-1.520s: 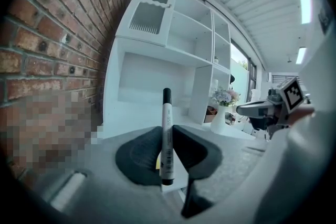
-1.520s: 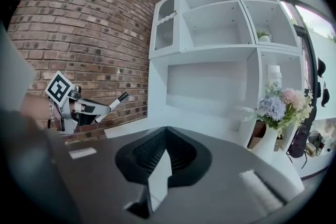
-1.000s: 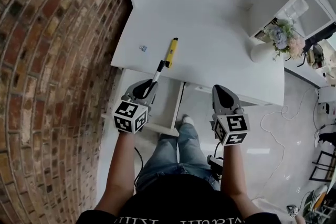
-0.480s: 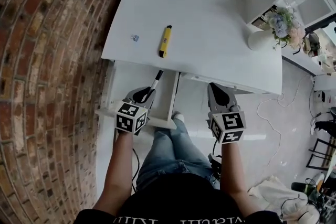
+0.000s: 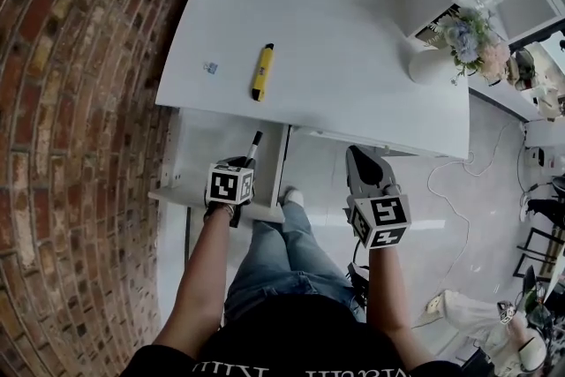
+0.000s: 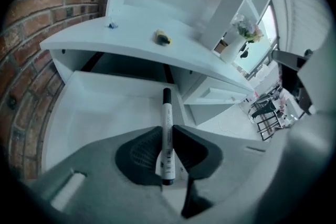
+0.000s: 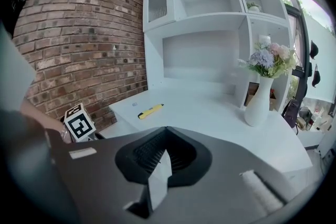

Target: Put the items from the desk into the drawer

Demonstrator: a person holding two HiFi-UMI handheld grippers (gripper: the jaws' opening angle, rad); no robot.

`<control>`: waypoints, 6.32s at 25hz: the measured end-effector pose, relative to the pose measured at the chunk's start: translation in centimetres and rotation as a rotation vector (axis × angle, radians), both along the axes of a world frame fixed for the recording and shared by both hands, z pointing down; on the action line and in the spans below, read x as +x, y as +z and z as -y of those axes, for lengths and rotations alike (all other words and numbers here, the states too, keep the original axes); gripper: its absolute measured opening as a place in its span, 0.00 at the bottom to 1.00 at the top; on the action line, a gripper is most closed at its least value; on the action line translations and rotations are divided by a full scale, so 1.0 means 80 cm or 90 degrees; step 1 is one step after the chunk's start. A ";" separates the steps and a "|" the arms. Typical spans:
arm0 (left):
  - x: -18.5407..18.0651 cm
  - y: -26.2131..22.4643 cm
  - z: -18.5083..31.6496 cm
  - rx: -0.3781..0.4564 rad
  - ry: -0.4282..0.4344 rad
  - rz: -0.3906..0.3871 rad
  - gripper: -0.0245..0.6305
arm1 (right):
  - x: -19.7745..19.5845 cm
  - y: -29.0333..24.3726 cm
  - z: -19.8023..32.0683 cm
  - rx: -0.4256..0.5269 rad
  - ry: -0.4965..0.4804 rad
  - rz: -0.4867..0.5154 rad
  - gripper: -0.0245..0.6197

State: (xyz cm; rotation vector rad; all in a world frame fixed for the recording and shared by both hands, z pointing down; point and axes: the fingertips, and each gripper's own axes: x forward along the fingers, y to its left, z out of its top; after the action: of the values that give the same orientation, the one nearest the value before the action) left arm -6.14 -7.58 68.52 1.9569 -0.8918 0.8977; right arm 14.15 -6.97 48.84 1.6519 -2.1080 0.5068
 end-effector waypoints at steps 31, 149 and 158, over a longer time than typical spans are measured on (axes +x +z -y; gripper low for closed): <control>0.048 0.181 -0.009 -0.193 -0.028 0.103 0.14 | 0.055 0.073 -0.018 -0.079 0.052 0.000 0.05; -0.068 -0.459 0.052 0.727 -0.204 -0.089 0.23 | 0.034 -0.130 0.040 0.158 -0.090 0.070 0.05; -0.079 -0.393 0.038 0.657 -0.190 -0.073 0.23 | 0.020 -0.099 0.034 0.128 -0.094 0.072 0.05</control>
State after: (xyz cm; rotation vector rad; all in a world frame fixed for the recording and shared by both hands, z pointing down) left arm -12.43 -10.66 37.09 2.5449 -1.7382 0.1010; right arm 15.77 -9.66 40.95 1.5885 -2.4104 0.3594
